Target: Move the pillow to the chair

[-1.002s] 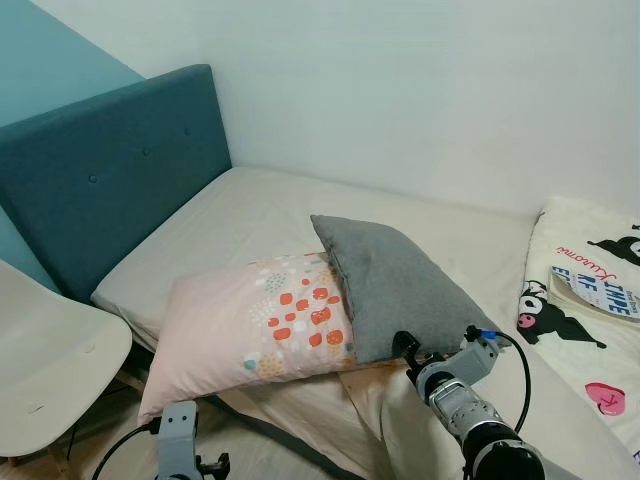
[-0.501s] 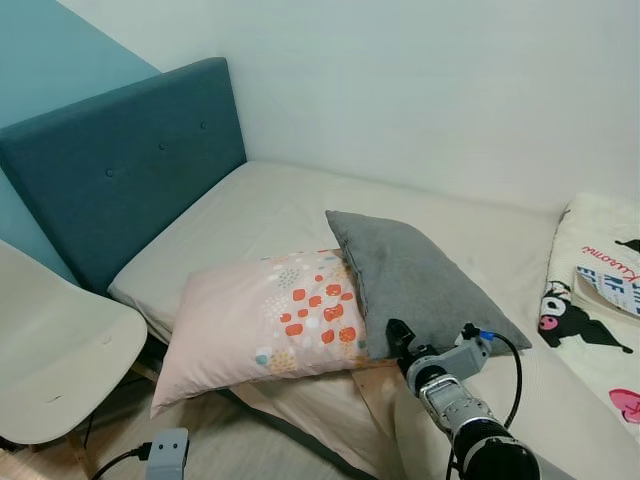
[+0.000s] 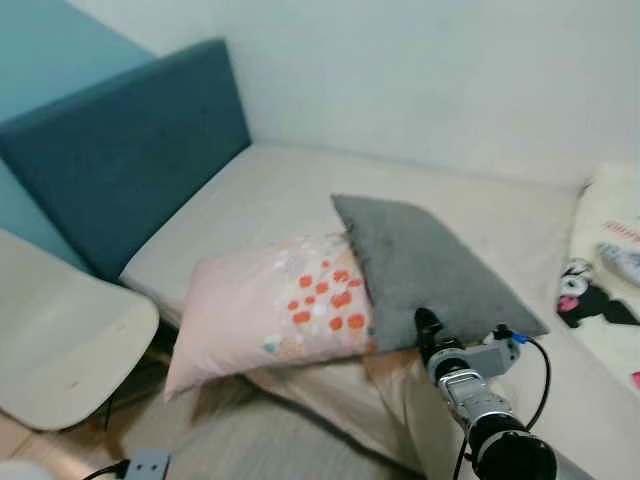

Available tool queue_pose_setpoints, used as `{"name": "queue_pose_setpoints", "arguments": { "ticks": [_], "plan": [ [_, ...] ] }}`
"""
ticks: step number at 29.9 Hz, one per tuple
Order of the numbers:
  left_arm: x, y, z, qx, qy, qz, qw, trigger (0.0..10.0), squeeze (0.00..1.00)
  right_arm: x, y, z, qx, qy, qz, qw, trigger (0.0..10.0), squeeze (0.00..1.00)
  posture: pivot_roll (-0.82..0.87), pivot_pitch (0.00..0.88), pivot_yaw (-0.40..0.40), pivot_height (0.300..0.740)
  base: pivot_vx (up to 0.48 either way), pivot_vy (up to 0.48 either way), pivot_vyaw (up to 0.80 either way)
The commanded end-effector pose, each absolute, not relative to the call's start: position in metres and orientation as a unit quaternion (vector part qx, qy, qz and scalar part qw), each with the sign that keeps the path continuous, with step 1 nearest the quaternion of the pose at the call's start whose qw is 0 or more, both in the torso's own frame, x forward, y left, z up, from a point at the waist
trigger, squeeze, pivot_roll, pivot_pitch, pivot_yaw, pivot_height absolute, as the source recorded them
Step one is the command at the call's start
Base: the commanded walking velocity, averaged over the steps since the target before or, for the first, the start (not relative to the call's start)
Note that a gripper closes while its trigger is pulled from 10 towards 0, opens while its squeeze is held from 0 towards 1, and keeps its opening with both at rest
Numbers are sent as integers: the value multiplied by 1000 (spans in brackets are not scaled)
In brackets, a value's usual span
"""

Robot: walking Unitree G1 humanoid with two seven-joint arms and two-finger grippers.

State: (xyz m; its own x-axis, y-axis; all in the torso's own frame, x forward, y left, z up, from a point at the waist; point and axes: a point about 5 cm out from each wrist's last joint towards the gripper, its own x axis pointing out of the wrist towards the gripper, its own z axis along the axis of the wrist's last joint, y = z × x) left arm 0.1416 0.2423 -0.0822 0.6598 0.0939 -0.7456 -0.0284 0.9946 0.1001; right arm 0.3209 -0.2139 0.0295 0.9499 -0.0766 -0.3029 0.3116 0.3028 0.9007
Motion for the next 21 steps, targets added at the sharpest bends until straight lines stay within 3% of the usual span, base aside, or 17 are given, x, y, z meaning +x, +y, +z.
{"name": "queue_pose_setpoints", "arguments": {
  "ticks": [1, 12, 15, 16, 18, 19, 21],
  "plan": [
    [127, 257, -80, 55, 405, 30, 912, 10000, 0, 314, -212, 22, 605, 96, -121, 781, 10000, 0, 126, 252, 179, 691, 0, 0, 0],
    [125, 280, -64, 148, 372, -19, 916, 10000, 0, 332, -208, 49, 626, 25, -40, 778, 10000, 0, 186, 330, 224, 691, 0, 0, 0],
    [160, 275, -47, 167, 315, -35, 934, 10000, 0, 353, -199, 80, 629, -27, 19, 777, 10000, 0, 179, 344, 219, 691, 0, 0, 0],
    [166, 272, -45, 167, 304, -39, 937, 10000, 0, 356, -198, 85, 630, -35, 24, 775, 7961, 0, 174, 336, 214, 691, 0, 0, 0],
    [167, 270, -44, 167, 300, -41, 938, 10000, 0, 357, -197, 87, 632, -37, 24, 774, 7961, 0, 174, 336, 214, 691, 0, 0, 0],
    [168, 268, -44, 168, 298, -44, 939, 10000, 0, 358, -197, 88, 629, -38, 24, 776, 0, 0, 172, 326, 208, 691, 0, 0, 0],
    [168, 265, -45, 171, 299, -48, 937, 10000, 0, 359, -198, 90, 628, -45, 24, 777, 0, 0, 167, 320, 204, 691, 0, 0, 0]
  ]
}}
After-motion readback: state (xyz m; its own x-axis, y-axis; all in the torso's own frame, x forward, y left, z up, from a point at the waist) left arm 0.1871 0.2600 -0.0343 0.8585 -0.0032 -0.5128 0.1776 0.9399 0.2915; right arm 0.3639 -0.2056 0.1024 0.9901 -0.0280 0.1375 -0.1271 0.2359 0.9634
